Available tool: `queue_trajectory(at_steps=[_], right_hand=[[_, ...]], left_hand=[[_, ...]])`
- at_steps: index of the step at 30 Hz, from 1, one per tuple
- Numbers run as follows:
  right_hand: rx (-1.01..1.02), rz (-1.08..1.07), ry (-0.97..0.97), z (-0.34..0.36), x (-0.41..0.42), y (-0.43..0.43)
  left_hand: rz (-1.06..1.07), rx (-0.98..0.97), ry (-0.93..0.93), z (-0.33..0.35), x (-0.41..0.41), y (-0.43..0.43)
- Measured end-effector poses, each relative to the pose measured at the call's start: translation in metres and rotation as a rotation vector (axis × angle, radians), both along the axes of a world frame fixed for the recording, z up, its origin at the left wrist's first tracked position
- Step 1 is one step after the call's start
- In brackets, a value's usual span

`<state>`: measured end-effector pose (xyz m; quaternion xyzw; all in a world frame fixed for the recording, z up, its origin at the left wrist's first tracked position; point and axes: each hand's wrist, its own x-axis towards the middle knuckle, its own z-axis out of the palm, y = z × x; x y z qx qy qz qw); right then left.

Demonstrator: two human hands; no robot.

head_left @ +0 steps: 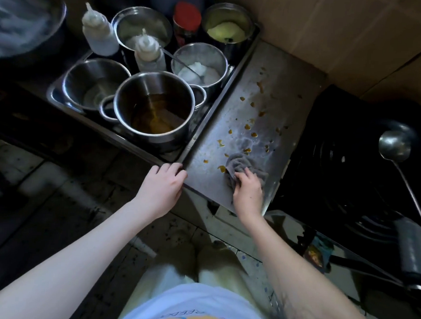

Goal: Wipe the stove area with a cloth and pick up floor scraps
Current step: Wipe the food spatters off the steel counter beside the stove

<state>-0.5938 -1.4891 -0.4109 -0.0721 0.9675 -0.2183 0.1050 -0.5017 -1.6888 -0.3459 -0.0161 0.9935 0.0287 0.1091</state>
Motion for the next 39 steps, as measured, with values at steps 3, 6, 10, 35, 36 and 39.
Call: queue_trajectory(at_steps=[3,6,10,35,36,39], right_hand=[[0.024,0.064,-0.008,-0.003,0.001,-0.021],[0.038,0.150,-0.032,-0.003,0.003,-0.046],[0.070,0.296,-0.091,0.000,0.012,-0.079],[0.122,0.142,-0.070,0.001,0.012,-0.042],[0.121,0.204,-0.081,0.001,0.012,-0.053],[0.145,0.406,-0.064,0.002,0.005,-0.073]], left_hand=[[0.036,-0.041,-0.001,0.000,0.010,-0.013],[0.070,-0.045,0.000,-0.002,0.019,-0.021],[0.105,-0.053,0.000,-0.003,0.026,-0.026],[0.133,-0.019,0.026,-0.005,0.005,-0.024],[0.135,-0.022,0.029,-0.004,0.005,-0.026],[0.147,-0.030,0.039,-0.002,0.005,-0.034]])
